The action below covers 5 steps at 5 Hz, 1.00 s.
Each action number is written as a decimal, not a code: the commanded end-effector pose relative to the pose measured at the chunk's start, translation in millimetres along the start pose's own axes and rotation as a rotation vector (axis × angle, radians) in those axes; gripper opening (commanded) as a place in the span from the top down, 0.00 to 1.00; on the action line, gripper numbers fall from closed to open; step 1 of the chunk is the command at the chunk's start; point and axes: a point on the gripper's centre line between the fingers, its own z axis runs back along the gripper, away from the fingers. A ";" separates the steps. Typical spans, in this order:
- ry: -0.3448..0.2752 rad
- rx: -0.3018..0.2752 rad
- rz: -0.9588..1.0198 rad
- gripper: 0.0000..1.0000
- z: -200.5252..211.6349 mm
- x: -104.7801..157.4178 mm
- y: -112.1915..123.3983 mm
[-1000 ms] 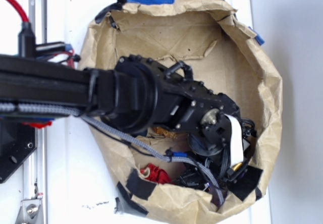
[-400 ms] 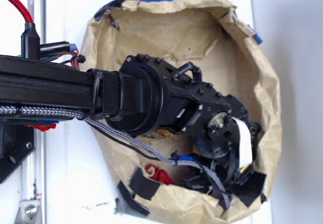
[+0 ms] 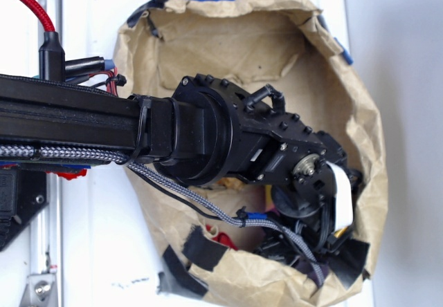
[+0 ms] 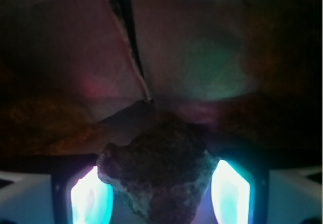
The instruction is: Grab the rock.
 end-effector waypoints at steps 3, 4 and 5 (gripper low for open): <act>-0.003 0.136 0.022 1.00 17.8 6.6 18.0; 0.022 0.140 0.043 1.00 42.0 -8.1 26.9; 0.054 0.126 0.088 1.00 63.1 -21.1 32.4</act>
